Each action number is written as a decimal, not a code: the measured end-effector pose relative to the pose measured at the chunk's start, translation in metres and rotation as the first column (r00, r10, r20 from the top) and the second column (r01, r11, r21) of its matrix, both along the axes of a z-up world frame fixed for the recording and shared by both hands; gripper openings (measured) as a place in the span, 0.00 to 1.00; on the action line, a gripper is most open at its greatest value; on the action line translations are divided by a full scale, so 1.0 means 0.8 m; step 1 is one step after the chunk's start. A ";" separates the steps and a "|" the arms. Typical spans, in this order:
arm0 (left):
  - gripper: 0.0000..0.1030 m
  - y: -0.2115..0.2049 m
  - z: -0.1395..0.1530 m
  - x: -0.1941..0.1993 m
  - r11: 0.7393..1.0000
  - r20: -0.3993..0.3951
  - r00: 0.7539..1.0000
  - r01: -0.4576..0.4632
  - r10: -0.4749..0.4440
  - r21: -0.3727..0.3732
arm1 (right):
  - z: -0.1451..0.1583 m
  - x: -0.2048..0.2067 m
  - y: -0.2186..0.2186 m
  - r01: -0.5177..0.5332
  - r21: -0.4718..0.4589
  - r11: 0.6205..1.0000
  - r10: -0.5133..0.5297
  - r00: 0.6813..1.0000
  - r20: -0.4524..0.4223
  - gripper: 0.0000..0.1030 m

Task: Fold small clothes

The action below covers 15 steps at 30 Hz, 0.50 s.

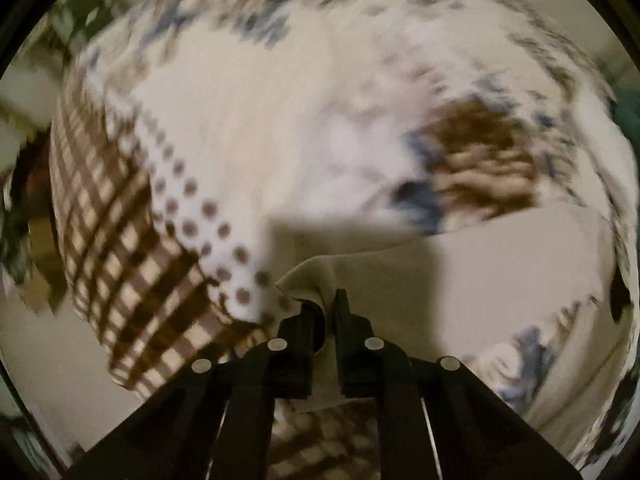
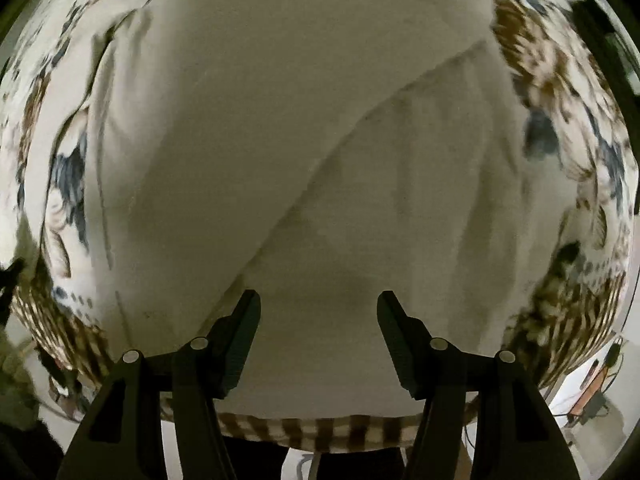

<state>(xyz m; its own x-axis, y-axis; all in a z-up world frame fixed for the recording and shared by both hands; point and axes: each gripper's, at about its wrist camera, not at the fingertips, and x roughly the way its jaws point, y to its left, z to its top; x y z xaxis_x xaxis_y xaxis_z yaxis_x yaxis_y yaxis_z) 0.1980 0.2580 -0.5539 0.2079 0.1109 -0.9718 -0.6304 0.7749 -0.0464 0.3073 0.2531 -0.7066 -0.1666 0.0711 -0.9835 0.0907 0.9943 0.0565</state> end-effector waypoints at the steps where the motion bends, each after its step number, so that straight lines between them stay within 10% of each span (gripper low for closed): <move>1: 0.05 -0.022 0.020 0.005 0.998 0.020 0.998 0.057 -0.058 0.032 | 0.002 -0.003 -0.013 0.010 0.000 1.000 -0.010 1.000 0.002 0.61; 4: 0.05 -0.105 0.072 0.018 0.966 0.086 0.964 0.244 -0.251 0.083 | 0.007 -0.015 -0.052 0.042 -0.002 0.999 -0.042 0.999 0.015 0.61; 7: 0.05 -0.225 0.109 0.033 0.872 0.130 0.863 0.480 -0.489 0.091 | 0.017 -0.026 -0.113 0.080 -0.005 0.997 -0.080 0.996 0.028 0.61; 12: 0.05 -0.428 0.124 0.006 0.626 0.159 0.614 0.780 -0.773 0.027 | 0.033 -0.059 -0.209 0.162 -0.022 0.987 -0.161 0.987 0.022 0.61; 15: 0.05 -0.495 0.103 -0.009 0.518 0.138 0.516 0.855 -0.846 -0.019 | 0.045 -0.086 -0.286 0.203 -0.054 0.978 -0.203 0.979 0.008 0.61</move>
